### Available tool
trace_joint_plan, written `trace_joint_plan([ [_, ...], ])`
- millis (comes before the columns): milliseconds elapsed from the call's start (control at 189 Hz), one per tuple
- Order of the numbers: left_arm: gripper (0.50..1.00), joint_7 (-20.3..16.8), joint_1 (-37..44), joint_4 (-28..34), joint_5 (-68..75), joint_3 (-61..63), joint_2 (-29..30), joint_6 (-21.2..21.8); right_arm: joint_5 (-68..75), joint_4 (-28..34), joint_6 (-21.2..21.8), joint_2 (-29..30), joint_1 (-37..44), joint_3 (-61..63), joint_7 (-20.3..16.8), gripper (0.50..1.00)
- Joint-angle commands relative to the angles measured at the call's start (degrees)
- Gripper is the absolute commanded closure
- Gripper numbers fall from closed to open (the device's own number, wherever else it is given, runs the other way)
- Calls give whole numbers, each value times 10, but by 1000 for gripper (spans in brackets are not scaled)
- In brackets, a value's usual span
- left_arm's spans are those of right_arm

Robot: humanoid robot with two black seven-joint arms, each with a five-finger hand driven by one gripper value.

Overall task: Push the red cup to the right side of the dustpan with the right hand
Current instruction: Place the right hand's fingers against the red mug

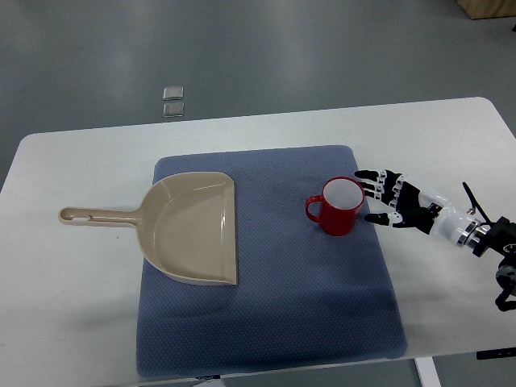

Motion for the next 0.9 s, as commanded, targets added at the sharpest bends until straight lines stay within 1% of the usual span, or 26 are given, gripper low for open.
trace_joint_plan([
  [0,500,0,-1,-1,1,0,0,0,0,0,-19,18,-2,-1,0,564],
  [79,500,0,0,-1,1,0,0,0,-1,-1,-26,26,-2,-1,0,564],
  [190,500,0,0,-1,0,0,0,0,-1,-5,-47,41,-1,-1,0,564],
  [496,500,1,1,-1,0,0,0,0,-1,-6,-71,62,1,-1,0,564],
  [892,500,1,1,-1,0,0,0,0,0,-6,-77,88,2,-2,0,564],
])
